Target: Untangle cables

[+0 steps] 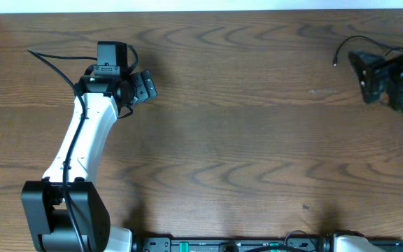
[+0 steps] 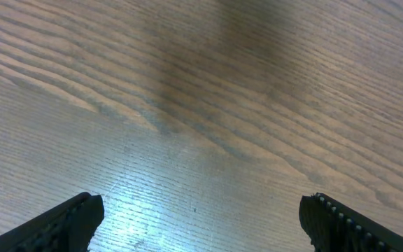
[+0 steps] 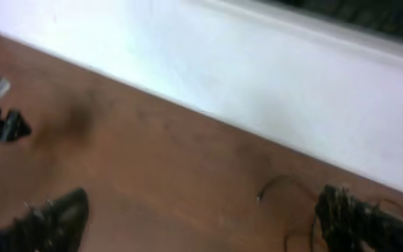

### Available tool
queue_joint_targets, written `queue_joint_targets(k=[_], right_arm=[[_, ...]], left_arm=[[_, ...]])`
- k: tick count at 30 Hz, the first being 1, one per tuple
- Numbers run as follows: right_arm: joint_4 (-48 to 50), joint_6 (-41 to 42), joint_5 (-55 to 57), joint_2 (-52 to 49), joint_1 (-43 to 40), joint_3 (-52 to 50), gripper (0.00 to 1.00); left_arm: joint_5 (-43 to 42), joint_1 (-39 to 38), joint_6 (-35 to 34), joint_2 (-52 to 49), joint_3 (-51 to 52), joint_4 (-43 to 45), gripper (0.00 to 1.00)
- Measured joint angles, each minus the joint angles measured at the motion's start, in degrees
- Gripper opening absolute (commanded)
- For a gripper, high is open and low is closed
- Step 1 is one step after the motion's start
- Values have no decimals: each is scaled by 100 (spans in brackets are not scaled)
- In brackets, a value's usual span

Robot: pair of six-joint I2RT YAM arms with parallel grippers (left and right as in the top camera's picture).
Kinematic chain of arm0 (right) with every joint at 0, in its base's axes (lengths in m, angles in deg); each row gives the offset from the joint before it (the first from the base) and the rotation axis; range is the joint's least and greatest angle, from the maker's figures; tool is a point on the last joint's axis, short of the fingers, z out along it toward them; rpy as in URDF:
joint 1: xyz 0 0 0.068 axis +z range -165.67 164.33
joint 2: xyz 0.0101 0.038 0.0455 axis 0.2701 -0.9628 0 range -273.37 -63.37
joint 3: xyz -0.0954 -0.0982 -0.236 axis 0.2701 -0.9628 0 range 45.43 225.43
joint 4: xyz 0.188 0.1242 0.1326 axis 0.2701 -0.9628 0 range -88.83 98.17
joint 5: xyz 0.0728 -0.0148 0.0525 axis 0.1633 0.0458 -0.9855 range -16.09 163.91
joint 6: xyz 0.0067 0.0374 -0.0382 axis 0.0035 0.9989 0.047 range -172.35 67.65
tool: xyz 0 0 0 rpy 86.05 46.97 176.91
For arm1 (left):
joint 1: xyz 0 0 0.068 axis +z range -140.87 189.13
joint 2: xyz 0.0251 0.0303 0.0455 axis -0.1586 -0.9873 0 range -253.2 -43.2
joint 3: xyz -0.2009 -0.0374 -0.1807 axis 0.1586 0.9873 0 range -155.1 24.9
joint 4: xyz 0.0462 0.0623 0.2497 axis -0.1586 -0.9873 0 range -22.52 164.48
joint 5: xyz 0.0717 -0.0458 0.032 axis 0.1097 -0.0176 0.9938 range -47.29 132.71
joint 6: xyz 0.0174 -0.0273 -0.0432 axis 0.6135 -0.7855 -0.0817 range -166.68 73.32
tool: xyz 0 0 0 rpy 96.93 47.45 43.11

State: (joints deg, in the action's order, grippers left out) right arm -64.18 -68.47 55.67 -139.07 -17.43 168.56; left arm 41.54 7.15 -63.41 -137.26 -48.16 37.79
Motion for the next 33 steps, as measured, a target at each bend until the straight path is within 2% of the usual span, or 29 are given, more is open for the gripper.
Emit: queue_joint_targets(k=[6, 18, 24, 33], right_arm=[[2487, -28, 227, 1469, 232, -2986, 99], [6535, -107, 339, 4498, 264, -8365, 99], [7510, -107, 385, 5864, 264, -10330, 99], [7895, -105, 415, 7093, 264, -11838, 99]], left_arm=[[4, 0, 0, 0, 0, 4, 95], [-2, 0, 0, 0, 0, -7, 95], [0, 0, 0, 0, 0, -2, 95], [0, 0, 0, 0, 0, -4, 95]])
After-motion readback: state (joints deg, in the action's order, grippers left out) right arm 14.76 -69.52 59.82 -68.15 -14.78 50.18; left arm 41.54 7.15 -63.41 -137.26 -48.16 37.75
